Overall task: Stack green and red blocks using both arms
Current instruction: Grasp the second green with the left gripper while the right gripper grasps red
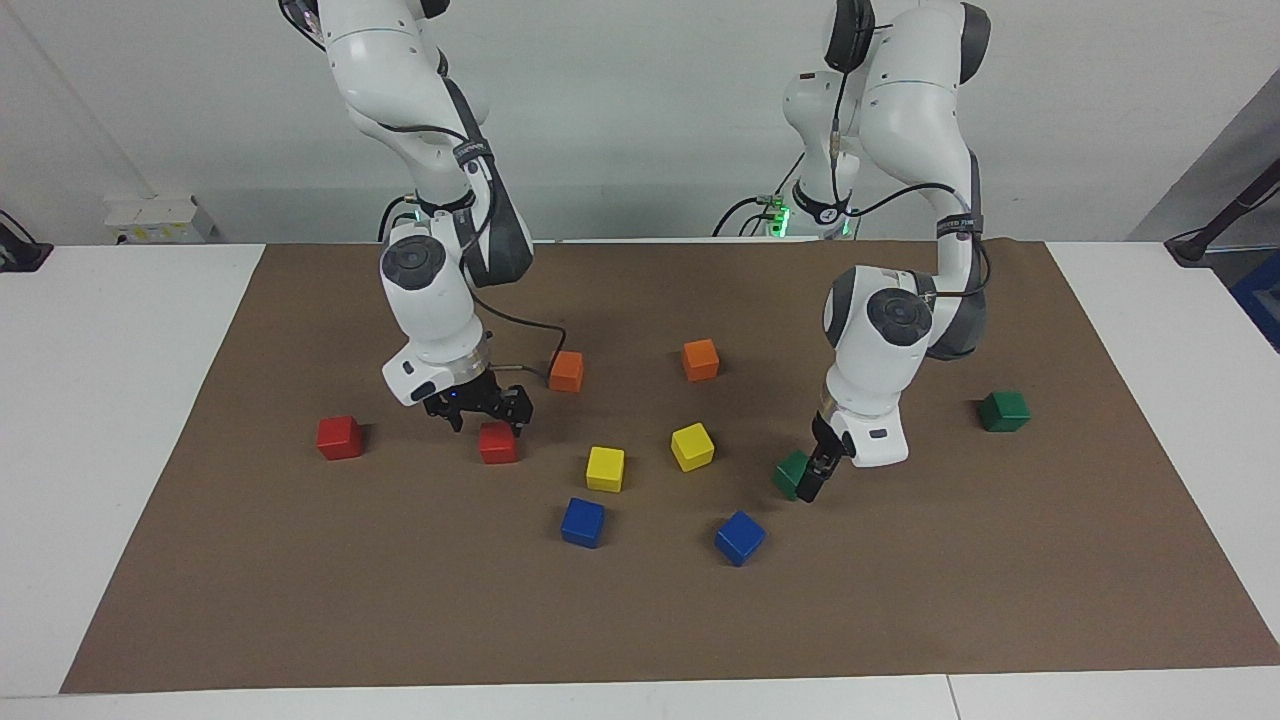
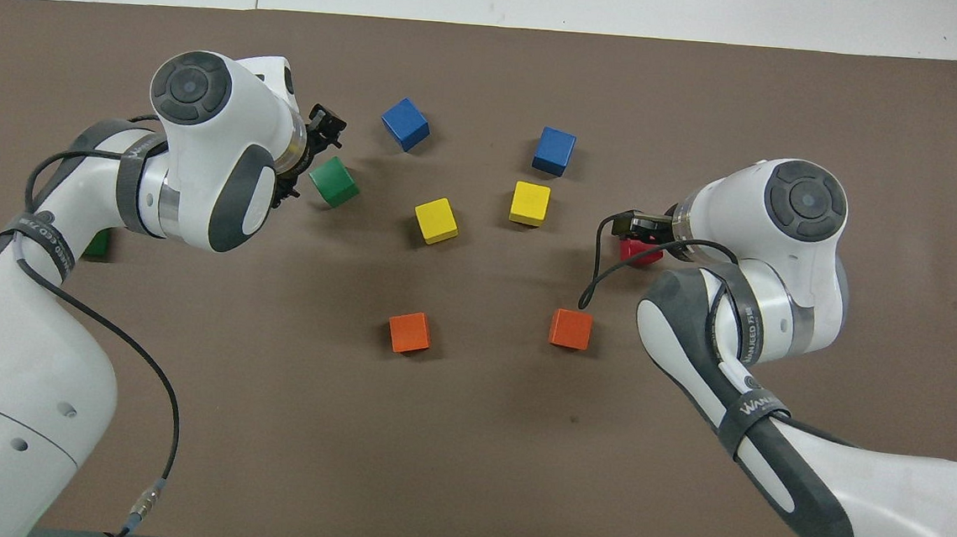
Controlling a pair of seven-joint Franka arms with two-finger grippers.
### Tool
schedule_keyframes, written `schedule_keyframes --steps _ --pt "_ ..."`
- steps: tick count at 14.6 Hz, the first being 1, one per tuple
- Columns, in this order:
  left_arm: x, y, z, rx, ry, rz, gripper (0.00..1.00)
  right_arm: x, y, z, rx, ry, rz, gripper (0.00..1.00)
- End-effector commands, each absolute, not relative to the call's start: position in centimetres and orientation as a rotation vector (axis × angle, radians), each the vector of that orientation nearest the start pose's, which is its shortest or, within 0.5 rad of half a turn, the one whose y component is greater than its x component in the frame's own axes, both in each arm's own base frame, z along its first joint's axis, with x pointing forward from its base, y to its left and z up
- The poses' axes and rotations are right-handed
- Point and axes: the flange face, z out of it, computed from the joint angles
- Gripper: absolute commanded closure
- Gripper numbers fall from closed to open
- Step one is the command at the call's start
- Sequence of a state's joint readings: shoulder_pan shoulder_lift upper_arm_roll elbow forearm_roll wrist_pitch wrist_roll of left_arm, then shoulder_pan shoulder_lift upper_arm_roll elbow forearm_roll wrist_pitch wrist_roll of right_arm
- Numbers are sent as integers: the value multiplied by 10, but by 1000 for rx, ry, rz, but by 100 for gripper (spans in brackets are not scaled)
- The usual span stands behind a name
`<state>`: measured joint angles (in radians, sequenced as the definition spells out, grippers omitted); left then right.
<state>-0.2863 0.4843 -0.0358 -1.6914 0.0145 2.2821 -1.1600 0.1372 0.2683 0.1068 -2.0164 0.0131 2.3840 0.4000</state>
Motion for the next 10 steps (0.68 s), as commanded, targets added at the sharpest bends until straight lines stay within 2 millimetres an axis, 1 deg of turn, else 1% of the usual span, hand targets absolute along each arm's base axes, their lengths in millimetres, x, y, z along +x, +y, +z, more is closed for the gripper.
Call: schedule_keyframes --steps 1,3,5,7,8,9,10 --pt "645 -223 320 -2927 -1284 -153 0 582 143 317 -3064 227 -153 0" --pt "644 -227 320 -2932 -1276 -154 0 582 143 316 -3067 219 -152 0" --pt "642 -229 318 -2934 -1271 -154 0 582 143 316 -3071 172 -156 0" --pt "640 -231 313 -2936 -1257 -162 0 580 143 311 -3074 163 -143 0" --pt "635 -232 307 -2933 -1239 -160 4 579 142 307 -3076 165 -133 0" --pt "633 -233 303 -2934 -1232 -160 14 579 142 305 -3078 162 -129 0" --pt "632 -232 302 -2935 -1230 -160 29 579 141 304 -3079 162 -125 0"
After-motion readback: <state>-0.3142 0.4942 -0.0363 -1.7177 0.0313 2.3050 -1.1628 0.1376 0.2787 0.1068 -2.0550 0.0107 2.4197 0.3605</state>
